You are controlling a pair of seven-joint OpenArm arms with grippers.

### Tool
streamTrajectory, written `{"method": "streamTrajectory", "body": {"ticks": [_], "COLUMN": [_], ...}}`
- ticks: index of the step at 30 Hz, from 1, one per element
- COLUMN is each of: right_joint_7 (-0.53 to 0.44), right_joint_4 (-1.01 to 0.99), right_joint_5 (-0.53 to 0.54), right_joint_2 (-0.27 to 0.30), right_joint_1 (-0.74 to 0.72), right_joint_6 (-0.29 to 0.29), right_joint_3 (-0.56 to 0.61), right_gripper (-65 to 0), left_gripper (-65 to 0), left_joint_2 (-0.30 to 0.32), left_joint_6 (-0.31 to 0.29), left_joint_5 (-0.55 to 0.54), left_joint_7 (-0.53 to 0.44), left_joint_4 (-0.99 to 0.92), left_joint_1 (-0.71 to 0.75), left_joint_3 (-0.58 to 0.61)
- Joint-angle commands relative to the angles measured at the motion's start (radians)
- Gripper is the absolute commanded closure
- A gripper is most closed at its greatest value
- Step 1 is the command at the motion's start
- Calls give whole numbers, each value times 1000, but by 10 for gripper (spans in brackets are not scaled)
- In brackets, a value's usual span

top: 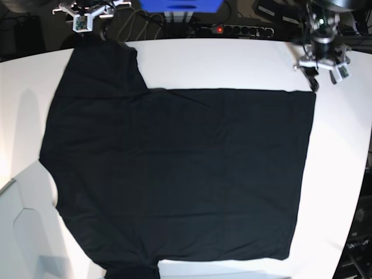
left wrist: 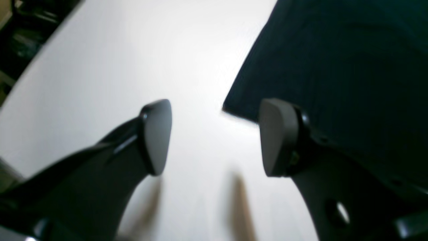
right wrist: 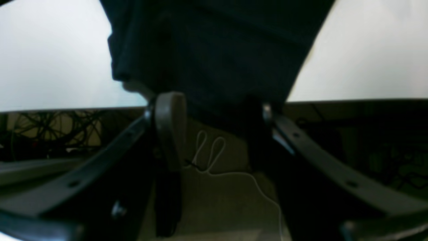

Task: Fold the T-shirt properly
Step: 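Lower the left gripper onto the shirt hem corner and pinch it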

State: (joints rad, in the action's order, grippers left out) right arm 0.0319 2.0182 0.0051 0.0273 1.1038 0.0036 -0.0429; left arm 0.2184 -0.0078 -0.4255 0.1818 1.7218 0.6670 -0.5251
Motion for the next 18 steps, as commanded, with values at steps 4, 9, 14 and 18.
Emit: {"method": "streamTrajectory", "body": {"ticks": [4,9,14,18], "right_joint_7": [-22,-22,-20,7], "right_joint_4": [14,14,14,14], "right_joint_5": [0,0,0,0], "right_joint_2": [4,3,1,1], "right_joint_1": [8,5,3,0], "right_joint_6": [3,3,3,3], "right_joint_3": [-4,-4,-5,-5], "right_gripper": [-292,-292,-292,-292], "left_gripper": [-403,-403,-403,-402], "left_joint_2": [3,-23,-21,-21], "left_joint_6": [-126,-188,-189,-191], "left_joint_5": [3,7,7,7], "left_joint_7": [45,80,109,106], "left_joint_4": [-56,-150,-219,-243], "left_joint_1": [-95,-188,-217,-223], "left_joint_3": [-39,-108,-134,-132]}}
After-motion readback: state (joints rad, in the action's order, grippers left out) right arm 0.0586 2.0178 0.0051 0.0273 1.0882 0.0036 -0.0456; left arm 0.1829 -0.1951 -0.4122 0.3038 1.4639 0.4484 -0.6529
